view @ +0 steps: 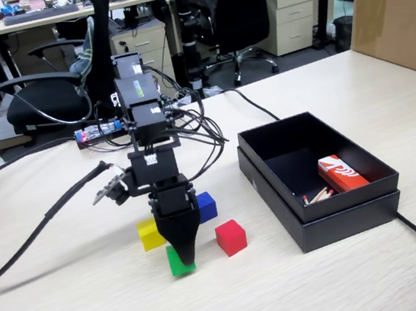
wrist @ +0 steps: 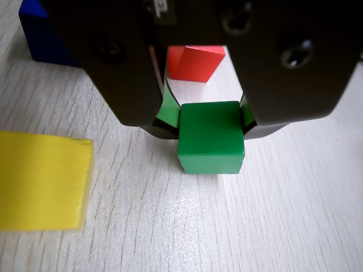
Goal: Put the green cube on top of the red cube
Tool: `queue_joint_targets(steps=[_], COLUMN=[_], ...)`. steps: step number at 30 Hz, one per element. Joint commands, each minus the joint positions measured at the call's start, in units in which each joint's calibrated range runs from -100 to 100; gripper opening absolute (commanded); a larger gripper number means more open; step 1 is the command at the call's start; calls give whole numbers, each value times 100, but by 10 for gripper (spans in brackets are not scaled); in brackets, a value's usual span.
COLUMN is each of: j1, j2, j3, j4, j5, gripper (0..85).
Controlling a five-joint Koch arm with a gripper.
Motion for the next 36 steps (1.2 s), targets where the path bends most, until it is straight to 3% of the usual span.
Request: queue_joint_targets(steps=[1, 13, 22, 27, 36], j1=[5, 88, 523, 669, 557], j2=[-412, -2271, -3499, -3373, -1192], j3=[131, -78, -87, 294, 983], j4=[-52, -786, -967, -959, -570], j5=[44, 239, 537, 781, 786], gripper=[9, 9, 9, 9, 9])
